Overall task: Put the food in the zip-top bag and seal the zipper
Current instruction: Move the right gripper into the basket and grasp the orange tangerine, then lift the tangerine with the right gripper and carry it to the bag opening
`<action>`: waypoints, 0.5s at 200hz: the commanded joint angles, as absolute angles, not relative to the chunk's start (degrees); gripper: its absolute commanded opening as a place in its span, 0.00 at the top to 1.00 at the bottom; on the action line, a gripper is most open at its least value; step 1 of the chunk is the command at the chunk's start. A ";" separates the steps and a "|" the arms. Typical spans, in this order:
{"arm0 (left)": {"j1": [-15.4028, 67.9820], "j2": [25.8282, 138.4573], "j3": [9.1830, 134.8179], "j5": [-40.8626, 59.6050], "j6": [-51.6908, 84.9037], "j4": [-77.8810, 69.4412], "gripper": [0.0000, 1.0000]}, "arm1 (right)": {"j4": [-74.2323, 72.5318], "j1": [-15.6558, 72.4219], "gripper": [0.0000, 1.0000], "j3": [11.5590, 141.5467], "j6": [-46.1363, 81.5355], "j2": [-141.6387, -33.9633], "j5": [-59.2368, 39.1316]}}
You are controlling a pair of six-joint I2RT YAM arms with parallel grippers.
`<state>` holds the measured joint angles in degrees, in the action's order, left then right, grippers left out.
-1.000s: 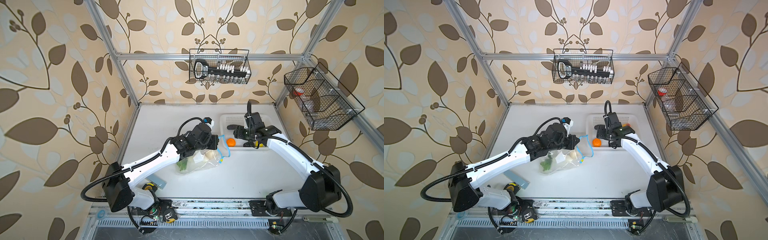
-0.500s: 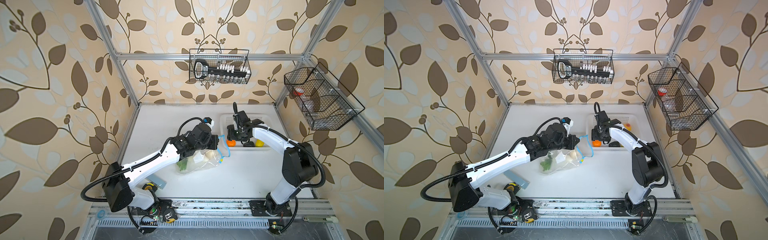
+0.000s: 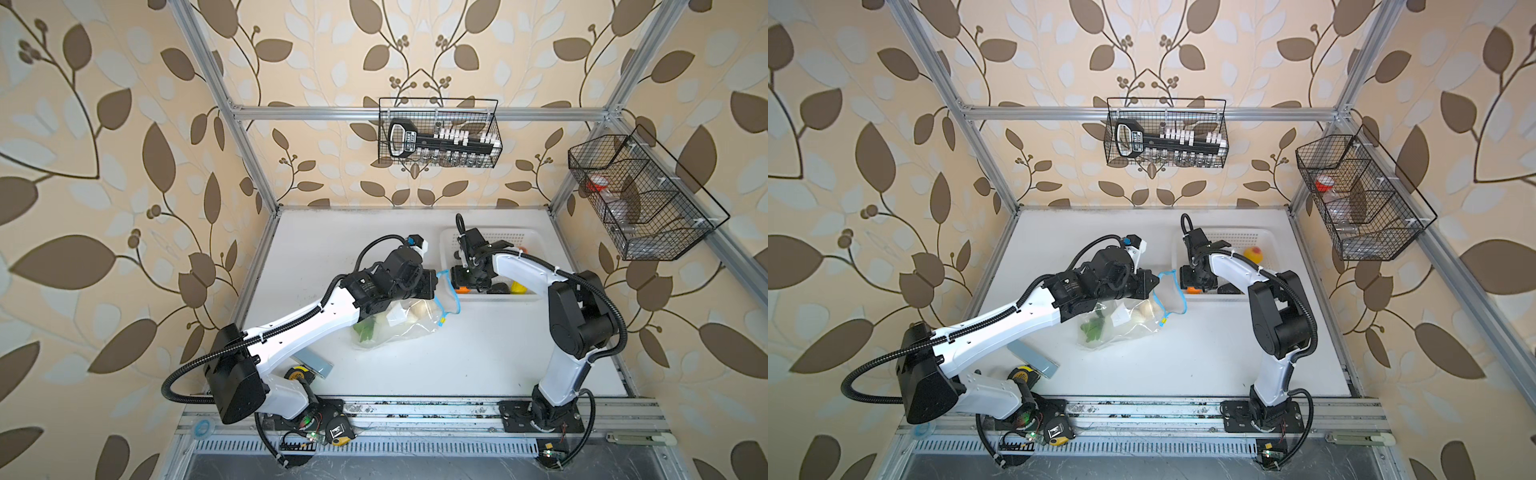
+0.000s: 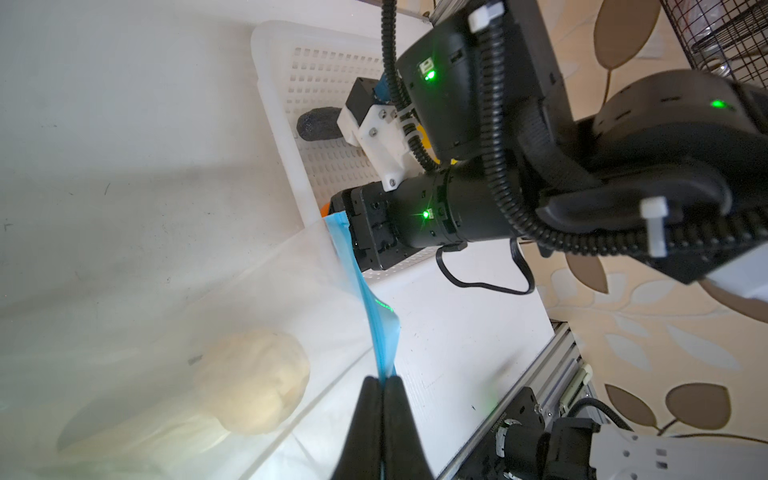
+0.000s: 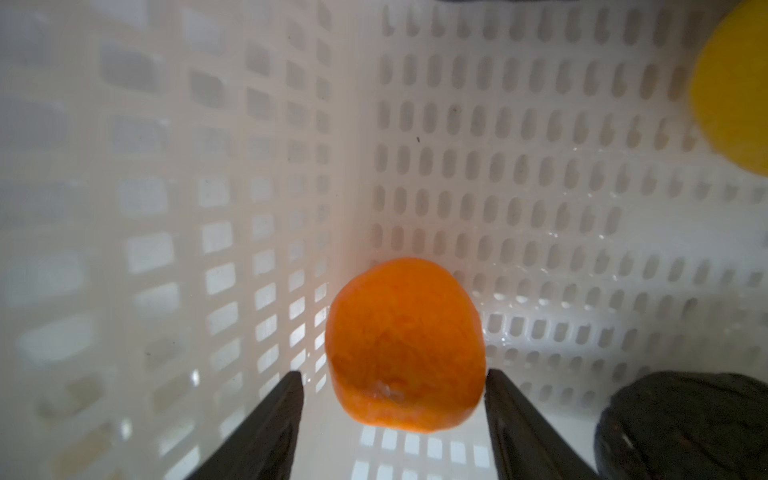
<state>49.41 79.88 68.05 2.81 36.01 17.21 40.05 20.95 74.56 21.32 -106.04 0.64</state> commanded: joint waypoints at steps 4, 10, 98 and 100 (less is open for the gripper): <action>48.98 77.69 67.50 1.68 35.68 15.41 1.00 | 40.35 21.06 0.30 75.94 20.18 -107.79 1.68; 48.96 77.69 67.50 1.67 35.67 15.44 1.00 | 40.27 21.01 0.32 75.87 20.24 -107.88 1.92; 48.97 77.65 67.50 1.56 35.59 15.49 1.00 | 38.86 20.42 0.40 74.63 20.87 -106.90 2.37; 48.98 77.68 67.50 1.53 35.59 15.49 1.00 | 38.89 20.35 0.40 74.62 20.91 -106.88 2.37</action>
